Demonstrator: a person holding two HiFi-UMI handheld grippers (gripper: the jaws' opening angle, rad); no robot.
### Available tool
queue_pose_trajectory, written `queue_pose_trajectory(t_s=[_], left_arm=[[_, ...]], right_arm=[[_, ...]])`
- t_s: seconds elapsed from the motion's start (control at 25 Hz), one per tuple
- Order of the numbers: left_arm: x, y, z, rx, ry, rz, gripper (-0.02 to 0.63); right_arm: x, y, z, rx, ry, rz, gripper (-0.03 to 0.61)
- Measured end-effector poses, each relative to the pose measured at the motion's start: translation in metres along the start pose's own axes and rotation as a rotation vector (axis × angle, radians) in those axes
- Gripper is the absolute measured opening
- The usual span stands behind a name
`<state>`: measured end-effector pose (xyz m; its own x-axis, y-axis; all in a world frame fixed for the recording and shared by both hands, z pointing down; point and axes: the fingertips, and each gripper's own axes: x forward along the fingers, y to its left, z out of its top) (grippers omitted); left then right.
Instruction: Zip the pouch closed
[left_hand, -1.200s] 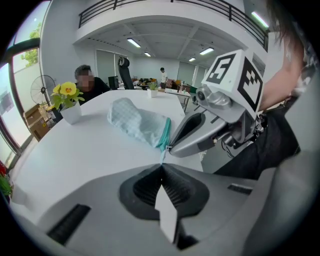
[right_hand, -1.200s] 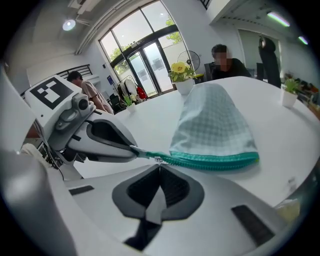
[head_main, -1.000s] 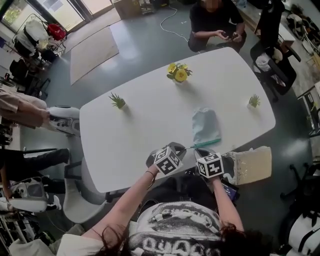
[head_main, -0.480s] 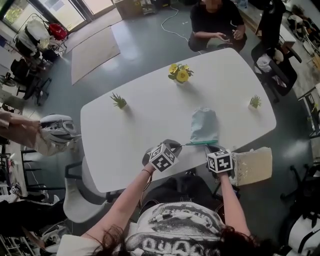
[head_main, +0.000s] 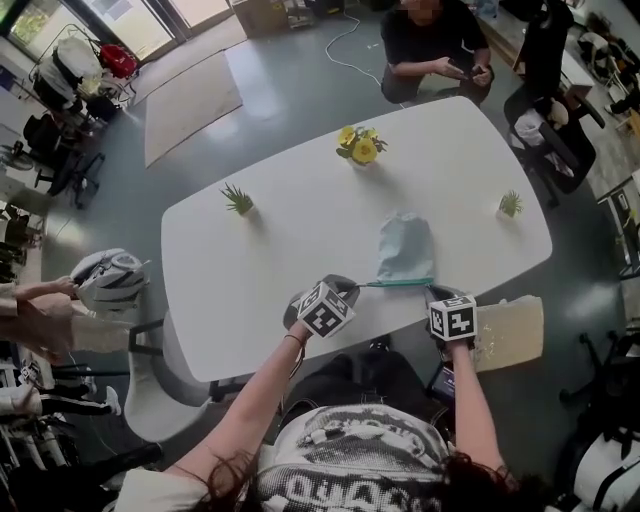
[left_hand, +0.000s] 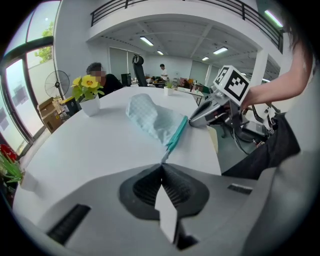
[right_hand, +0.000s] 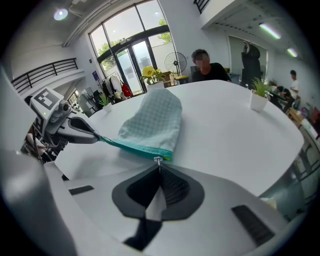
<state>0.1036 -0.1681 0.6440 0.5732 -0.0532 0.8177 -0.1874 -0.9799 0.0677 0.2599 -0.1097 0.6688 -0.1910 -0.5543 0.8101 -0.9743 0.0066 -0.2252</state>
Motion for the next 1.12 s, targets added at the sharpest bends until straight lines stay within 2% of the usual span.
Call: queue_pose_trajectory(t_s=[0.2,0.28,0.32,0.36,0.4,0.52,0.72,0.92,1.12], left_arm=[[0.004,-0.001,-0.002,-0.002,0.007,0.042,0.014],[0.003,-0.002,-0.002,-0.022,-0.009,0.053,0.014],[0.002,-0.003,-0.002,-0.038,-0.017,0.051,0.035],[0.0,-0.004,-0.003,-0.058,-0.024,0.048,0.109],[-0.002,-0.005,-0.004,-0.076,-0.031,0.048,0.149],[-0.011,-0.007,-0.002,-0.113,-0.071,0.073,0.122],[-0.027,-0.016,0.005,-0.19,-0.153,0.113,0.117],[-0.045,-0.021,0.005,-0.258,-0.218,0.157,0.103],[-0.067,-0.023,-0.009,-0.375,-0.26,0.202,0.089]], right_arm=[[-0.002,0.001,0.004,-0.031,-0.065,-0.024,0.002],[-0.006,0.003,0.003,-0.039,-0.078,-0.007,0.064],[-0.008,0.004,0.004,-0.037,-0.085,0.005,0.093],[-0.011,0.004,0.005,-0.031,-0.096,0.015,0.1],[-0.015,0.004,0.007,-0.023,-0.111,0.025,0.1],[-0.027,0.01,0.016,-0.019,-0.158,0.066,0.1],[-0.036,0.038,0.029,-0.071,-0.199,0.165,0.1],[-0.034,0.067,0.036,-0.108,-0.21,0.239,0.091],[-0.033,0.101,0.038,-0.161,-0.195,0.31,0.081]])
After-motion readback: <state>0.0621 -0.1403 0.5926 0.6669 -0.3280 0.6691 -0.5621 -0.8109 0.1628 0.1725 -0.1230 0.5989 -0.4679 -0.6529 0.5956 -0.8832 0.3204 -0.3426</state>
